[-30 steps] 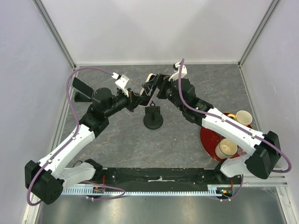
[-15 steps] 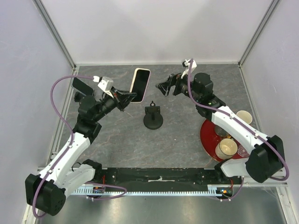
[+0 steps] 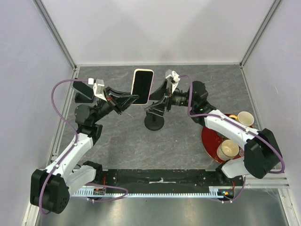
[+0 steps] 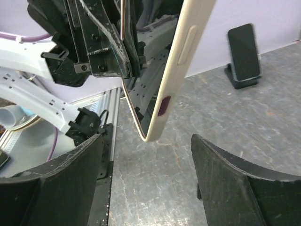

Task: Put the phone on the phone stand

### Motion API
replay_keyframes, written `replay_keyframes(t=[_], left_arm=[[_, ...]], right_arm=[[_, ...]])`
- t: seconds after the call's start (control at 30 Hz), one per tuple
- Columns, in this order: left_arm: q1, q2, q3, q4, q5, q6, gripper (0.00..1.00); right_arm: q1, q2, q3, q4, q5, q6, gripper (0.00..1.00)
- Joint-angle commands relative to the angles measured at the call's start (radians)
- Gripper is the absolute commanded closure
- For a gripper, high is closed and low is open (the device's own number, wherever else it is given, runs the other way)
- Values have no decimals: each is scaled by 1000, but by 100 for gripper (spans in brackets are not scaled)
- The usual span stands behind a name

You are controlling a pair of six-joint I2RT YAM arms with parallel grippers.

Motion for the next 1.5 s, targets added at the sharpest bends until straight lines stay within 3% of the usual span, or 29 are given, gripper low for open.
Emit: replay_keyframes(t=[0.0, 0.07, 0.17, 0.27, 0.43, 0.8, 0.87, 0.93, 0.97, 1.0, 1.03, 1.1, 1.27, 1.47], left_arm=[[5, 14, 7, 245, 62, -113, 98], [3, 32, 7, 302, 82, -151, 98], [5, 48, 3, 354, 98, -179, 98], [5, 45, 3, 356, 99, -182, 98], [5, 43, 1, 365, 101, -188, 98], [3, 89, 7, 408, 124, -244, 98], [3, 99, 12, 405, 130, -250, 98], [3, 102, 19, 382, 125, -242, 98], [3, 93, 32, 346, 99, -236, 93], [3, 88, 39, 247, 82, -216, 66], [3, 80, 49, 185, 64, -204, 52], [2, 60, 82, 55, 41, -152, 36], [3, 27, 122, -37, 71, -80, 28], [3, 14, 154, -133, 108, 14, 32]], right_arm=[[74, 55, 64, 94, -3, 13, 22], [85, 72, 75, 120, 37, 62, 34], [90, 73, 63, 215, 83, 154, 44], [88, 61, 31, 284, 100, 171, 44], [90, 20, 18, 235, 108, 125, 45], [90, 21, -9, 336, 111, 181, 66], [90, 18, -8, 338, 113, 179, 77], [90, 16, -12, 330, 119, 156, 96], [88, 12, -12, 298, 128, 136, 100], [88, 9, -11, 273, 142, 115, 100], [88, 6, -9, 247, 148, 68, 100], [88, -16, -12, 169, 156, 18, 100], [88, -60, -16, 19, 91, -150, 100], [85, -63, 32, -178, -13, -287, 100]])
